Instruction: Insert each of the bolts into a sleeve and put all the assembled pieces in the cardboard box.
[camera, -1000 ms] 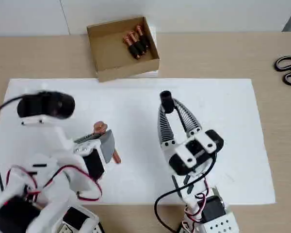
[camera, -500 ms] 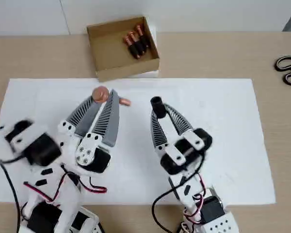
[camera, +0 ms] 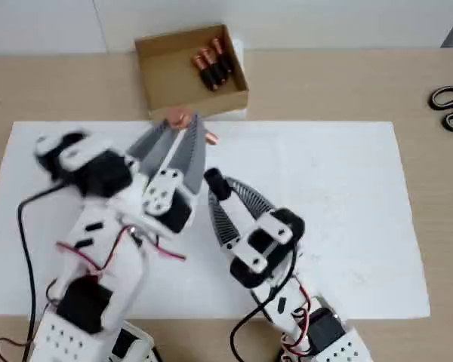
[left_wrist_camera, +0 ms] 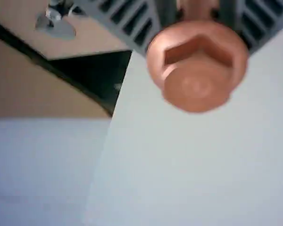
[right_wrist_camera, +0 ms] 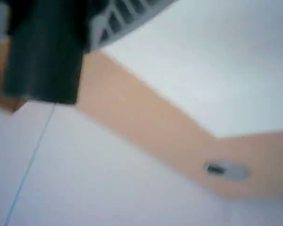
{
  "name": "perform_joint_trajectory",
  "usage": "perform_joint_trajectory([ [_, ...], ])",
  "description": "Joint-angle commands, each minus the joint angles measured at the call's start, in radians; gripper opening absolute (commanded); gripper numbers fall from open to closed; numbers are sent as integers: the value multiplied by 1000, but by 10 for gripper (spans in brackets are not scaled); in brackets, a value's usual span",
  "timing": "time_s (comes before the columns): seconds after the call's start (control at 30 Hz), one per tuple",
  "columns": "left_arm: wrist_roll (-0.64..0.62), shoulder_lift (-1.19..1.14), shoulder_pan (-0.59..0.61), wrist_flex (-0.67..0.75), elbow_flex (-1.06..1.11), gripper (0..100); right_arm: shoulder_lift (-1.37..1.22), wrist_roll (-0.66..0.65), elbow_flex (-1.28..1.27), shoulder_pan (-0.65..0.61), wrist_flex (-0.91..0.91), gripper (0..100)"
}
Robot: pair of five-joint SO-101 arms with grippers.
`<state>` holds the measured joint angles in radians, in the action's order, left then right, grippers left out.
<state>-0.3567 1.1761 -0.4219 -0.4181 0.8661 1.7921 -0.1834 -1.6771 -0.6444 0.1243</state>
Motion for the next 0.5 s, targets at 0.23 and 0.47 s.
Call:
perform_joint_trajectory([
  [0.23, 5, -103, -37, -153, -213, 6, 16, -110, -6, 33, -137, 4],
  [0.47, 5, -107, -133, -222, -234, 6, 16, -114, -8, 35, -137, 4],
])
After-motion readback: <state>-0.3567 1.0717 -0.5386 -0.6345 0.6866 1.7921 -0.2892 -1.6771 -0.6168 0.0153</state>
